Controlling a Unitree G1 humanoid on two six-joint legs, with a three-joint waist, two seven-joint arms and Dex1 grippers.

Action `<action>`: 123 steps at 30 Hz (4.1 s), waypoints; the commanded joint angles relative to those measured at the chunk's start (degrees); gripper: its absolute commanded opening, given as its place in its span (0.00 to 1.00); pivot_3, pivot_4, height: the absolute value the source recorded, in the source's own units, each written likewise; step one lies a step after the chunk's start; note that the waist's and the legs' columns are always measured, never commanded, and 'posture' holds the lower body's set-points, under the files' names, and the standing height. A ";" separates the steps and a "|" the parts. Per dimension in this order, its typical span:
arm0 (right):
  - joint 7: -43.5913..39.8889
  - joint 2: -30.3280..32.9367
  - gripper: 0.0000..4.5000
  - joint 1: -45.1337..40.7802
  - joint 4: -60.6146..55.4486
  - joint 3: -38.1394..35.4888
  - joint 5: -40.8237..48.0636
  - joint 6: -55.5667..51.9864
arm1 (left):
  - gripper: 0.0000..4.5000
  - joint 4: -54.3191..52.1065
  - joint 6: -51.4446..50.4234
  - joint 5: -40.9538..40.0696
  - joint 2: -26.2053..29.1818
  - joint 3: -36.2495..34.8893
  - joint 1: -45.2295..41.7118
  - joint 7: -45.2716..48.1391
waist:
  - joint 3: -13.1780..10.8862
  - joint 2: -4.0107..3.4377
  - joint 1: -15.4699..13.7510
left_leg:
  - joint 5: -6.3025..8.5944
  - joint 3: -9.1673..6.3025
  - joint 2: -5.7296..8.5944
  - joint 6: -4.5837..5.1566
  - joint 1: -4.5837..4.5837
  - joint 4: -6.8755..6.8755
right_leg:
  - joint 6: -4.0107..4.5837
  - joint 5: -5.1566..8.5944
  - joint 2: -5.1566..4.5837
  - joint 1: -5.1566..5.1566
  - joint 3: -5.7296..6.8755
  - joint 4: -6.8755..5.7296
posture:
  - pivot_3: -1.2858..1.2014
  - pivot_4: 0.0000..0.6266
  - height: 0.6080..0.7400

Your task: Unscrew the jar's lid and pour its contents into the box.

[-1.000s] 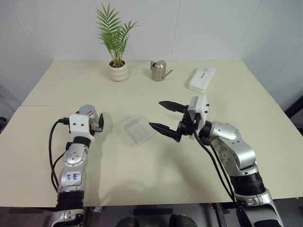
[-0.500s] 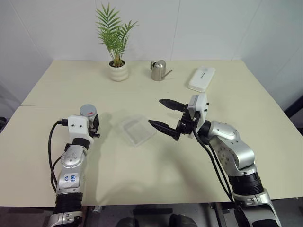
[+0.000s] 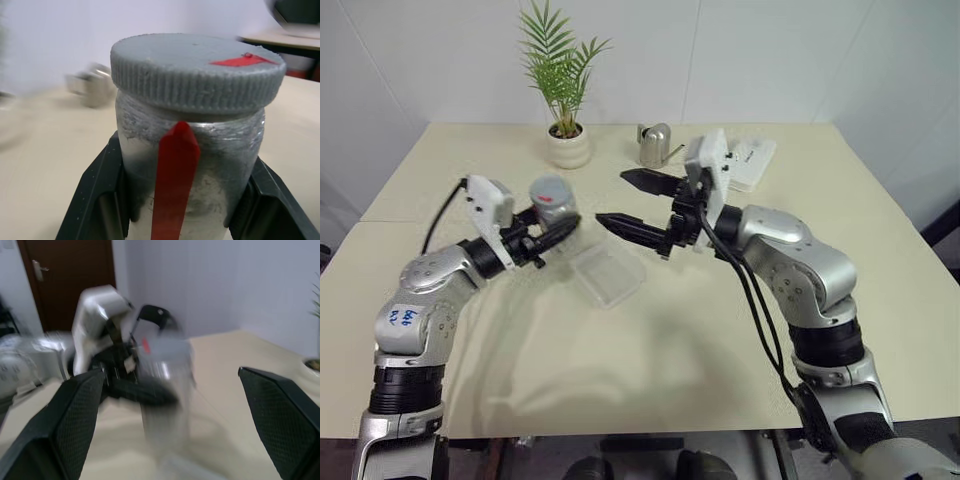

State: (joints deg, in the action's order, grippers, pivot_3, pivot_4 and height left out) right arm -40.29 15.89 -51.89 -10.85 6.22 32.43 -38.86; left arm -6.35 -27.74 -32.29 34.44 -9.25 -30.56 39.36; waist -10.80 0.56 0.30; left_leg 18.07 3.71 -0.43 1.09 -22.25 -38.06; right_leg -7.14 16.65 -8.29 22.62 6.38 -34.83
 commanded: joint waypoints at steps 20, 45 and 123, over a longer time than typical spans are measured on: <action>1.36 -6.69 1.00 -4.23 8.70 1.04 -4.95 2.82 | 0.43 -2.15 1.36 0.11 -2.96 2.63 -1.59 4.90 | 0.00 0.00 0.22 | 0.00 0.02 -0.03 -0.01 -0.01 -0.04 | 0.00 0.00 0.05 0.00 -0.03 0.00 | 0.52 0.24 1.00; -37.04 6.42 0.56 -15.26 16.18 4.60 2.44 3.43 | 0.43 3.69 -5.27 -9.47 0.35 4.97 -13.76 28.65 | -0.01 0.01 1.22 | -0.01 0.05 -0.05 0.00 -0.04 -0.12 | 0.00 0.00 0.12 -0.01 -0.04 0.02 | 0.52 0.24 1.00; -16.99 3.13 0.99 -10.32 9.45 0.35 -1.20 -0.62 | 0.43 -1.90 -3.58 -4.25 2.15 2.31 -3.84 17.51 | -0.02 0.03 1.06 | -0.08 0.12 -0.25 -0.13 -0.02 -0.29 | 0.02 -0.01 0.26 0.04 -0.24 -0.17 | 0.52 0.24 1.00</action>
State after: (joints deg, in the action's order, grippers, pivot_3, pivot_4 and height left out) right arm -58.55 19.30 -60.88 1.17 6.71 31.40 -39.06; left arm -7.79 -31.81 -36.42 36.57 -6.65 -33.16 57.00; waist -10.82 0.58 1.36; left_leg 18.00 3.82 -0.66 0.96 -22.27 -38.35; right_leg -7.12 16.64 -8.03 22.66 6.13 -35.00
